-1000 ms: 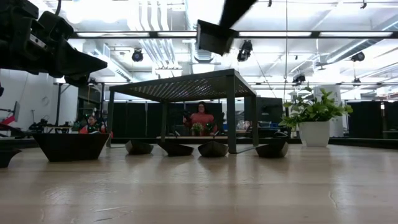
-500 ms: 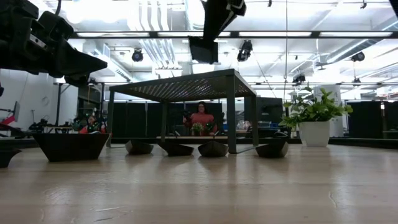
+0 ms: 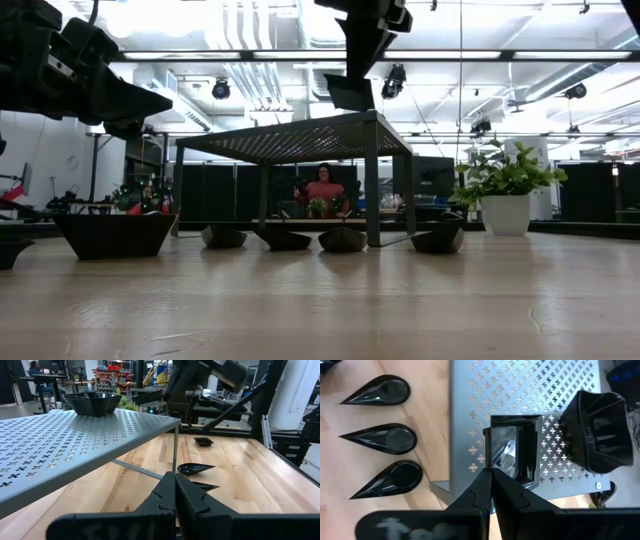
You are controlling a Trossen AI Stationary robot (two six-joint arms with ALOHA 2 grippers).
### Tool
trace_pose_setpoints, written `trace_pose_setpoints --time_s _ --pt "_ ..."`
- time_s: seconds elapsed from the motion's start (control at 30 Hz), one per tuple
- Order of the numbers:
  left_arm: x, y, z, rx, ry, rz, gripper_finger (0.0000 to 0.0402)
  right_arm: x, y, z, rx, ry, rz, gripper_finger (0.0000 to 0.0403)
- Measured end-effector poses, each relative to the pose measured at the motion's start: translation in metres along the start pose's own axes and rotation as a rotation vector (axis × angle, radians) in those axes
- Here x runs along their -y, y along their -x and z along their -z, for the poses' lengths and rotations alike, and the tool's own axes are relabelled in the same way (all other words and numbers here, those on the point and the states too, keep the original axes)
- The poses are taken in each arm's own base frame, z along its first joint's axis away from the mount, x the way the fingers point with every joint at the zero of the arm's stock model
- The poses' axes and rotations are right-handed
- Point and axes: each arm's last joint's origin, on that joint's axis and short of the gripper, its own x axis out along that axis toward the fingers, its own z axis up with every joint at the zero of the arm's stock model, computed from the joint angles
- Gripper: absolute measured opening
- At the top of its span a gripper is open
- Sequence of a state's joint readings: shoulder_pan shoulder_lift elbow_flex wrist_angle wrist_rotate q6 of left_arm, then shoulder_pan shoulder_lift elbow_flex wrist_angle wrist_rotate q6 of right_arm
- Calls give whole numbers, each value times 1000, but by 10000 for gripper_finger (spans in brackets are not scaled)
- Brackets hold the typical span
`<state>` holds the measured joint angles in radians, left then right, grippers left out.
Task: Pick & Place Mini shaped plates
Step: Put the bottom right square plate on the shelf
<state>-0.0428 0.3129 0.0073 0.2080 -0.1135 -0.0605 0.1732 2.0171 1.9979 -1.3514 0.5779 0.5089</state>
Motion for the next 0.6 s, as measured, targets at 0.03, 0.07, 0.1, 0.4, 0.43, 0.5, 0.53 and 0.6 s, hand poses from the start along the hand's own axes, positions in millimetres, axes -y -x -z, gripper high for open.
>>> trace_pose_setpoints --time_s 0.03,0.07,0.1,0.4,0.43,0.5,0.53,0.6 --pt "0 0 0 0 0 0 0 1 -2 0 -8 6 -1 11" --pt "0 0 0 0 0 0 0 2 -3 0 -13 8 3 11" --pt "0 0 0 -1 0 0 0 2 -4 0 -13 7 7 11" --pt "0 0 0 0 0 0 0 10 -13 -3 -35 -26 10 11" --pt "0 0 0 0 0 0 0 10 -14 -3 -37 -27 10 11" --pt "0 0 0 0 0 0 0 11 -15 -3 -42 -27 8 11" --pt "0 0 0 0 0 0 0 11 -15 -3 -44 -27 6 11" --pt "0 0 0 0 0 0 0 13 -17 -5 -40 -36 5 11"
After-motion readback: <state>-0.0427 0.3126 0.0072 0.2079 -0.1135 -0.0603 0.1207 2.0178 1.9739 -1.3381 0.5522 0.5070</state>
